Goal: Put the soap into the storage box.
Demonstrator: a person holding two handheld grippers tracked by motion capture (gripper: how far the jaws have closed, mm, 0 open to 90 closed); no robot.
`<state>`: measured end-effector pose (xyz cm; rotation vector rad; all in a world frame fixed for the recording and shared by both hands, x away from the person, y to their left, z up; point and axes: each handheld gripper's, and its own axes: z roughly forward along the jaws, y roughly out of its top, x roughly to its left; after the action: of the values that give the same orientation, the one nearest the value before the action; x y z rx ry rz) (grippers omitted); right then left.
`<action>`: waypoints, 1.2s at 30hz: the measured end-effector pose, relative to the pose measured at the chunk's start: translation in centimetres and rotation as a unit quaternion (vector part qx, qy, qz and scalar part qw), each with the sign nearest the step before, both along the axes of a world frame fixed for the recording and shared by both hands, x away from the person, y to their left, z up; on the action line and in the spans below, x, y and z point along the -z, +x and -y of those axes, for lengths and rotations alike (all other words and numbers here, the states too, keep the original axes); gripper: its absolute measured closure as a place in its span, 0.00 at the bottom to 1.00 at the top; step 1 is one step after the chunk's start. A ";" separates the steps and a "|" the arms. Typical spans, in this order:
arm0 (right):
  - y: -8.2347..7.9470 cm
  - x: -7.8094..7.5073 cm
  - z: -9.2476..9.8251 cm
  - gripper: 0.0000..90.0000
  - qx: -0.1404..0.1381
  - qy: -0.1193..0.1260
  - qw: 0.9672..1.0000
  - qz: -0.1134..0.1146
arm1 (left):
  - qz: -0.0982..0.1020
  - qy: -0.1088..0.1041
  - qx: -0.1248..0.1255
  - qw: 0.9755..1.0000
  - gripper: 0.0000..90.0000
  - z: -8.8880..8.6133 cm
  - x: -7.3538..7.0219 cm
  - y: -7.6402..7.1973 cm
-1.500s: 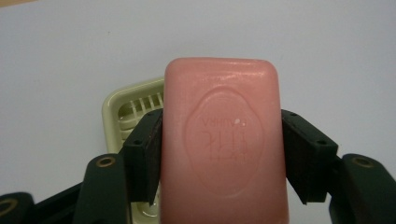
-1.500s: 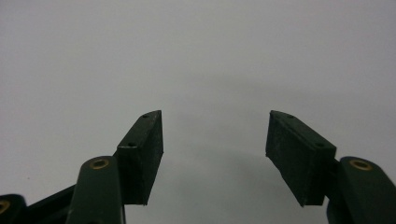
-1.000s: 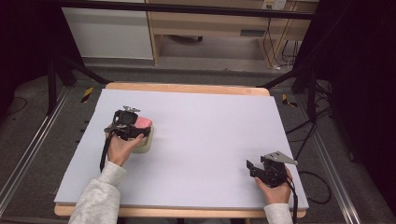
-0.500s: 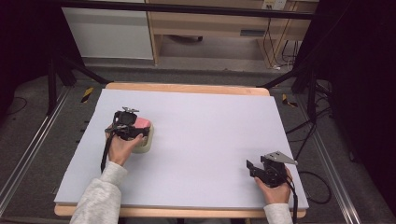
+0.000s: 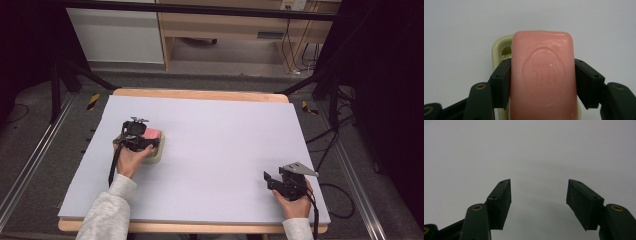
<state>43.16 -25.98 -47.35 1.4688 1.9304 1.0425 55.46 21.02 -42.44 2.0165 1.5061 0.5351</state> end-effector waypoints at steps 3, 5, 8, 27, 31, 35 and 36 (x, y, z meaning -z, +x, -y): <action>0.0 0.0 0.0 0.41 0.000 0.000 1.000 -0.001 | -0.003 -0.002 -0.003 1.000 0.41 -0.1 0.2 0.1; 0.0 0.0 0.0 0.41 0.000 0.000 1.000 -0.001 | -0.004 0.000 -0.003 1.000 0.41 -0.1 0.4 0.1; 0.0 0.0 0.0 0.41 0.000 0.000 1.000 -0.001 | -0.006 -0.003 -0.003 1.000 0.41 -0.1 0.5 0.1; 0.0 0.0 0.0 0.41 -0.001 -0.001 1.000 -0.002 | -0.017 -0.003 -0.008 1.000 0.41 -0.3 1.4 0.3; 0.0 0.0 0.0 0.41 -0.002 0.001 1.000 -0.004 | -0.017 -0.004 -0.009 1.000 0.41 -0.3 1.6 0.3; 0.0 0.0 0.0 0.41 -0.002 0.001 1.000 -0.004 | -0.016 -0.004 -0.009 1.000 0.41 -0.3 1.7 0.4; 0.0 0.0 0.0 0.41 -0.002 0.001 1.000 -0.004 | -0.016 -0.005 -0.008 1.000 0.41 -0.3 1.7 0.4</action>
<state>43.17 -25.94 -47.38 1.4731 1.9389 1.0433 55.83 21.37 -44.14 2.0157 1.5433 0.5024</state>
